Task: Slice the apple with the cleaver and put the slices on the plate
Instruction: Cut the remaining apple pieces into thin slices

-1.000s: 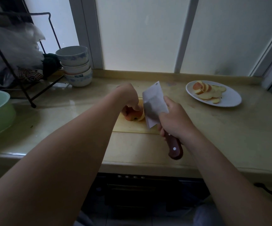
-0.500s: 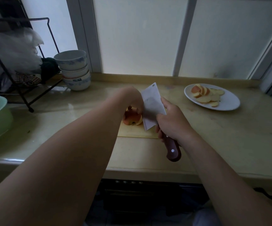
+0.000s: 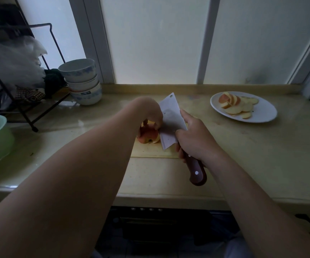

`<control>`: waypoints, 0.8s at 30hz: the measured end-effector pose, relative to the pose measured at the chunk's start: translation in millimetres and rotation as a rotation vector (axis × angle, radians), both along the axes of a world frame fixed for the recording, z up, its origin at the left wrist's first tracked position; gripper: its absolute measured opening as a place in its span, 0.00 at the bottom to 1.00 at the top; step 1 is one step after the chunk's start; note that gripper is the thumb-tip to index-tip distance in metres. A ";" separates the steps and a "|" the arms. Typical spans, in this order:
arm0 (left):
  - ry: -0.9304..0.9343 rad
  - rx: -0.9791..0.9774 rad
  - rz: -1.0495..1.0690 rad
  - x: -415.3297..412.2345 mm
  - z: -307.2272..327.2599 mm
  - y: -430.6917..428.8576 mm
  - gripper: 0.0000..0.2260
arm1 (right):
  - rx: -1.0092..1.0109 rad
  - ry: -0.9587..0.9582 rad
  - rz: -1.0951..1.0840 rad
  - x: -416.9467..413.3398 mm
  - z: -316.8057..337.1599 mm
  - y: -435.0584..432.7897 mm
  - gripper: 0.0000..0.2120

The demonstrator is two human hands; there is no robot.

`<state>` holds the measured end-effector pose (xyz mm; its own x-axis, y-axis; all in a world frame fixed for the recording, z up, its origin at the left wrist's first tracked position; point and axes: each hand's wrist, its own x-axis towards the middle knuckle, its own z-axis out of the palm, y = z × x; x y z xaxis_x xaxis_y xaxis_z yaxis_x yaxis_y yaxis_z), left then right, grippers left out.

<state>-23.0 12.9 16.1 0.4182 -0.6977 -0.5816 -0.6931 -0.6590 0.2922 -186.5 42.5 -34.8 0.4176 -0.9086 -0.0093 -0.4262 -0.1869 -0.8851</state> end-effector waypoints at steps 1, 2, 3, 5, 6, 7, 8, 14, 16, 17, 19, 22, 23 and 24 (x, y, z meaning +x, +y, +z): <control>0.001 0.010 0.006 0.3 -1.0 -0.4 0.25 | 0.001 0.005 0.005 -0.2 0.9 0.2 0.38; 0.002 0.015 0.013 0.8 -2.1 -1.3 0.25 | 0.006 0.005 0.012 -0.7 2.7 0.9 0.38; 0.004 0.014 0.017 0.7 -2.5 -1.5 0.25 | 0.015 0.006 0.020 -1.6 5.0 2.3 0.39; -0.005 -0.002 0.010 0.7 -2.3 -1.3 0.24 | 0.034 0.005 0.032 -3.3 9.9 6.7 0.40; -0.010 -0.008 0.006 0.5 -1.7 -1.4 0.23 | 0.042 0.005 0.038 -4.2 11.8 10.0 0.40; -0.017 -0.012 -0.001 -0.1 -1.1 -0.7 0.23 | 0.044 0.010 0.043 -4.7 13.7 13.9 0.40; -0.026 -0.013 -0.007 -0.5 -1.0 0.0 0.22 | 0.041 0.022 0.045 -4.7 14.6 16.9 0.40; -0.032 -0.016 -0.008 -0.7 -2.8 4.2 0.22 | 0.025 0.093 0.045 0.7 17.7 20.7 0.40; -0.016 -0.049 -0.009 -1.0 -2.3 6.0 0.19 | 0.015 0.105 0.045 5.3 20.2 18.6 0.40; -0.009 -0.062 -0.013 -1.8 -1.8 6.8 0.17 | 0.007 0.111 0.043 7.3 21.9 17.6 0.40; -0.015 -0.059 -0.025 -1.0 -2.7 6.7 0.16 | -0.014 0.129 0.046 12.4 22.9 14.9 0.40; -0.002 -0.027 -0.009 0.2 -4.5 7.1 0.16 | -0.010 0.147 0.059 23.3 18.4 14.0 0.36; -0.001 -0.034 -0.013 0.1 -3.9 7.3 0.14 | 0.003 0.160 0.066 27.2 15.6 13.9 0.33; -0.010 -0.052 -0.020 0.4 -3.1 7.4 0.11 | 0.012 0.176 0.068 30.4 12.6 13.4 0.31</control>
